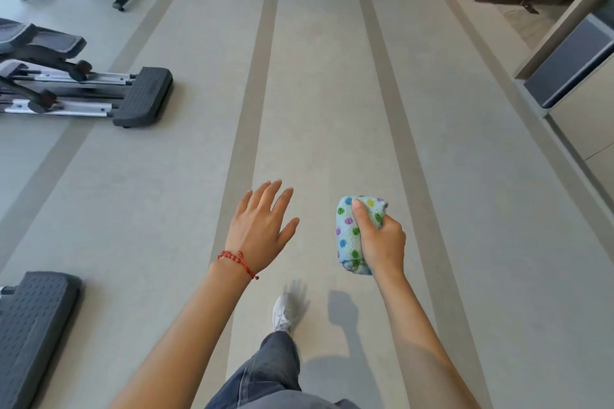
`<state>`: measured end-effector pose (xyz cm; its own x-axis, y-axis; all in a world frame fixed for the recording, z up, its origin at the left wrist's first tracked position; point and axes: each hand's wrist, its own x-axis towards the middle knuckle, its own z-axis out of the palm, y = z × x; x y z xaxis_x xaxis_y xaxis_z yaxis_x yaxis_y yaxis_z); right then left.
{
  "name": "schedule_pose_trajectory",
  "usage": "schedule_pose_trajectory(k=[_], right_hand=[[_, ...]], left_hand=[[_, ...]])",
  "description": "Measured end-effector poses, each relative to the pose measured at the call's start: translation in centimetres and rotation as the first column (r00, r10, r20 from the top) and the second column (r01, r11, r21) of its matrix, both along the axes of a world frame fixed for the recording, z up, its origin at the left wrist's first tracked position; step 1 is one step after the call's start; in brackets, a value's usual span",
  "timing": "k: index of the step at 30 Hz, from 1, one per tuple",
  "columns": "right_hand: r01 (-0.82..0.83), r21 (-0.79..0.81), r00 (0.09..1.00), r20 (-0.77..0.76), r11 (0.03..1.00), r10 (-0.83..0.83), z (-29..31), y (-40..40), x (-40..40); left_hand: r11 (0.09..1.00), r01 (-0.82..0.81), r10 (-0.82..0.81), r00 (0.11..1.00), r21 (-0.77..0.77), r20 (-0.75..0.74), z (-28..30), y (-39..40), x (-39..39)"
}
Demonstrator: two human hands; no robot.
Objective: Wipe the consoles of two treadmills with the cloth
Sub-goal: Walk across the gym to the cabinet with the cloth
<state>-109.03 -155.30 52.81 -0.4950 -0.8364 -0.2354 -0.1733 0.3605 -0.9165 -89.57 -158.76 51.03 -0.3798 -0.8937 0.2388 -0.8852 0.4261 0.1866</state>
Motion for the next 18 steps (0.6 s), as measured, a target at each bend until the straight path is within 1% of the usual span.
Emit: schedule_pose_trajectory(k=[3,7,14,18], right_hand=[[0.017,0.008,1.000,-0.008,1.000,-0.017,0.5,-7.1,-0.7],[0.061,0.003,0.998,0.018,0.998,-0.061,1.1,-15.1,-2.2],[0.122,0.035,0.991,0.054,0.992,-0.124,0.2,-26.9,-5.6],[0.132,0.022,0.990,0.040,0.991,-0.132,-0.6,-34.3,-8.2]], left_hand=[[0.999,0.032,-0.032,0.999,0.006,-0.001,0.3,-7.3,-0.9],[0.997,0.071,-0.071,0.997,0.000,0.006,1.0,-16.3,-2.4],[0.993,0.116,-0.116,0.993,0.032,0.000,0.3,-29.1,-6.0],[0.992,0.124,-0.124,0.992,0.019,0.000,-0.6,-36.6,-8.9]])
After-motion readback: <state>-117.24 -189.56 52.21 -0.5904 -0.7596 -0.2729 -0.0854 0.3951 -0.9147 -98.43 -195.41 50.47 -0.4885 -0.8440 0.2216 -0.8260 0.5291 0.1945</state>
